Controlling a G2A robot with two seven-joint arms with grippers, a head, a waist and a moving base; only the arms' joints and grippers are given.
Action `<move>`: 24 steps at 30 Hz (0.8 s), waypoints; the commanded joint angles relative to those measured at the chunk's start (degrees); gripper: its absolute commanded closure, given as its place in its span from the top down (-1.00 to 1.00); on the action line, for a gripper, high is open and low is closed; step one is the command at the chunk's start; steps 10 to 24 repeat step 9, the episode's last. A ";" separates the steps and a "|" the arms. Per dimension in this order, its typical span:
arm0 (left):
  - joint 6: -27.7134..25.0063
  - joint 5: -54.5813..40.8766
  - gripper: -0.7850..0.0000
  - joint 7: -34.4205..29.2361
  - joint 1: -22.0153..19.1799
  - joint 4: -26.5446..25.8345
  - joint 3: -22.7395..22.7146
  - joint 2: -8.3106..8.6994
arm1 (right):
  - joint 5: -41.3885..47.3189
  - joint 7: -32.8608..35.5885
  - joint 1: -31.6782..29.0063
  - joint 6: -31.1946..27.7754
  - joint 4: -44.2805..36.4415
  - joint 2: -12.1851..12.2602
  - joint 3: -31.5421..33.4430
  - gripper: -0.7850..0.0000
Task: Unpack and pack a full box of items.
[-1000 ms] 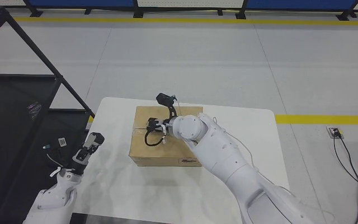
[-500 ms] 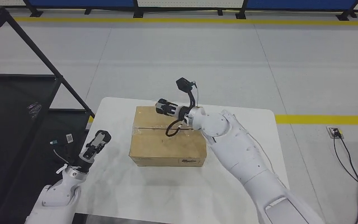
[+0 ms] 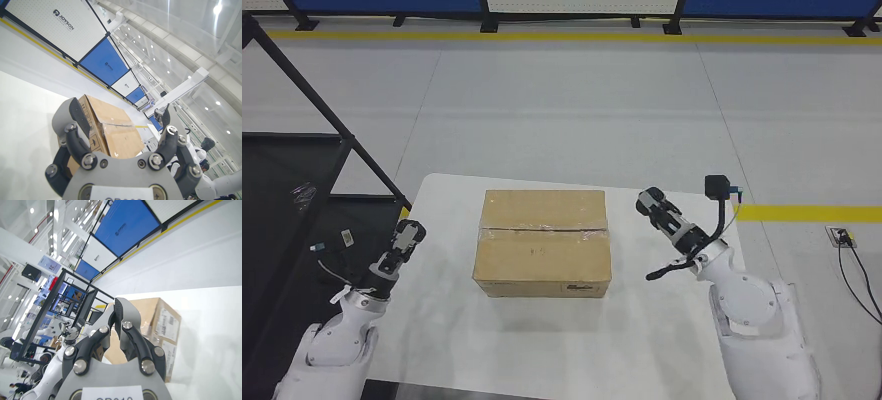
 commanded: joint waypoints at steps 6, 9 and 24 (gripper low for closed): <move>2.33 3.30 1.00 3.28 0.53 -1.47 -2.85 0.32 | 0.32 0.10 -3.15 -4.31 2.03 1.15 6.28 1.00; 2.33 3.61 1.00 3.53 0.72 -1.77 -3.06 0.34 | 0.32 0.10 -3.16 -4.35 2.05 1.16 6.31 0.49; 2.33 3.61 1.00 3.53 0.72 -1.77 -3.06 0.34 | 0.32 0.10 -3.16 -4.35 2.05 1.16 6.31 0.49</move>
